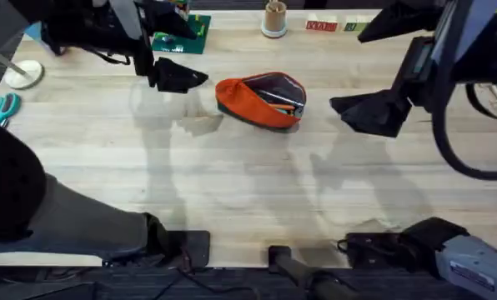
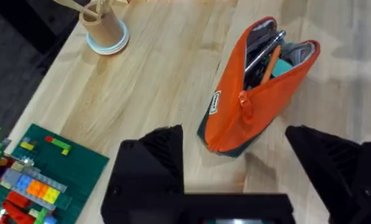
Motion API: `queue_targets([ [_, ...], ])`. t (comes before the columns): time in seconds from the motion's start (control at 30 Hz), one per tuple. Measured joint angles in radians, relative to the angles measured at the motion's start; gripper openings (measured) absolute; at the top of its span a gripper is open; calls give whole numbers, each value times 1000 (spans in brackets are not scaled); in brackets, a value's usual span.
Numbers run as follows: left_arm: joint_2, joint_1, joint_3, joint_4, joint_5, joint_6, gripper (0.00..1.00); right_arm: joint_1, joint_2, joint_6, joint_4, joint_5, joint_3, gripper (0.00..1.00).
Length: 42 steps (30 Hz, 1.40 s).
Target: Unzip the bag, pick up the pens from the table one at a time and place them inside, then zip the bag closed.
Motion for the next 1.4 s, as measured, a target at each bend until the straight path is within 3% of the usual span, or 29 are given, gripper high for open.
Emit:
queue_targets([
  [0.37, 83, 3, 0, -45, 54, 195, 991, 0, 0, 0, 0, 0, 0, 998],
  [0.7, 180, 16, 0, -43, 101, 279, 991, 0, 0, 0, 0, 0, 0, 997],
  [0.93, 189, 69, 0, -37, 161, 294, 991, 0, 0, 0, 0, 0, 0, 997],
  [1.1, 188, 70, 0, 8, 172, 285, 991, 0, 0, 0, 0, 0, 0, 997],
  [1.4, 295, 69, 96, 41, 229, 151, 993, 0, 0, 0, 0, 0, 0, 997],
])
